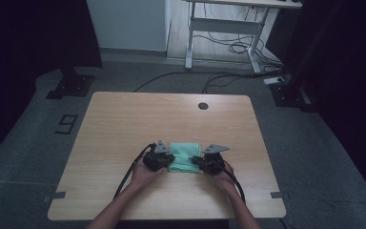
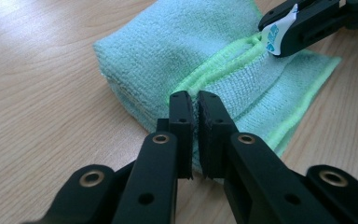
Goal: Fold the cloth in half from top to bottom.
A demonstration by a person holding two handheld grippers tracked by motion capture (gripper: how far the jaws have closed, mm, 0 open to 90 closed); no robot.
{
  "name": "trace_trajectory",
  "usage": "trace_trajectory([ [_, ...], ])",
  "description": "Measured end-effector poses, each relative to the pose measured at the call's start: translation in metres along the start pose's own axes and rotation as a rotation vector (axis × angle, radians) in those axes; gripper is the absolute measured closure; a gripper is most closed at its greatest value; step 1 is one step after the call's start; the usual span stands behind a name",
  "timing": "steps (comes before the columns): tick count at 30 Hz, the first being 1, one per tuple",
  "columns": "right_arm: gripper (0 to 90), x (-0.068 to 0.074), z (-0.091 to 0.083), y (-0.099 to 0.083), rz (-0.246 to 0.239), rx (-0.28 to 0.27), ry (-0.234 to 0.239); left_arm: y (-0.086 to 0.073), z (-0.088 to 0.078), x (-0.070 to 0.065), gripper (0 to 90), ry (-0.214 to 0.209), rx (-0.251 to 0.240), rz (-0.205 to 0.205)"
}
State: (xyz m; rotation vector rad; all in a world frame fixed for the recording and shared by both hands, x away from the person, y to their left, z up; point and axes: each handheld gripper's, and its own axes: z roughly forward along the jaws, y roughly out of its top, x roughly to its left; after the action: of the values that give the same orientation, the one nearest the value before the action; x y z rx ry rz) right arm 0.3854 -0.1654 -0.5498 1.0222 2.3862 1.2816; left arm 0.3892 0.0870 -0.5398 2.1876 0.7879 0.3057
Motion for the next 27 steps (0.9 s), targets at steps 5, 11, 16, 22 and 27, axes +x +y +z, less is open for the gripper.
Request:
trace_trajectory([
  [5,69.8,0.003,-0.009,-0.002,-0.016,-0.005,0.017,-0.004,-0.005,-0.004,83.0,0.001,-0.008,0.01],
  [11,62.6,0.002,-0.026,0.007,-0.009,-0.099,0.011,-0.005,-0.003,-0.004,82.9,0.003,-0.009,0.015],
  [16,61.5,-0.006,-0.017,0.019,0.01,-0.084,-0.016,-0.006,-0.003,-0.004,82.7,0.001,-0.014,0.006],
  [22,62.1,-0.015,0.0,0.024,0.038,-0.059,-0.023,-0.007,-0.006,-0.005,80.8,-0.013,-0.018,-0.003],
  [27,62.0,-0.004,0.0,0.017,0.004,-0.03,-0.001,-0.007,-0.02,-0.005,68.8,-0.07,-0.042,-0.038],
])
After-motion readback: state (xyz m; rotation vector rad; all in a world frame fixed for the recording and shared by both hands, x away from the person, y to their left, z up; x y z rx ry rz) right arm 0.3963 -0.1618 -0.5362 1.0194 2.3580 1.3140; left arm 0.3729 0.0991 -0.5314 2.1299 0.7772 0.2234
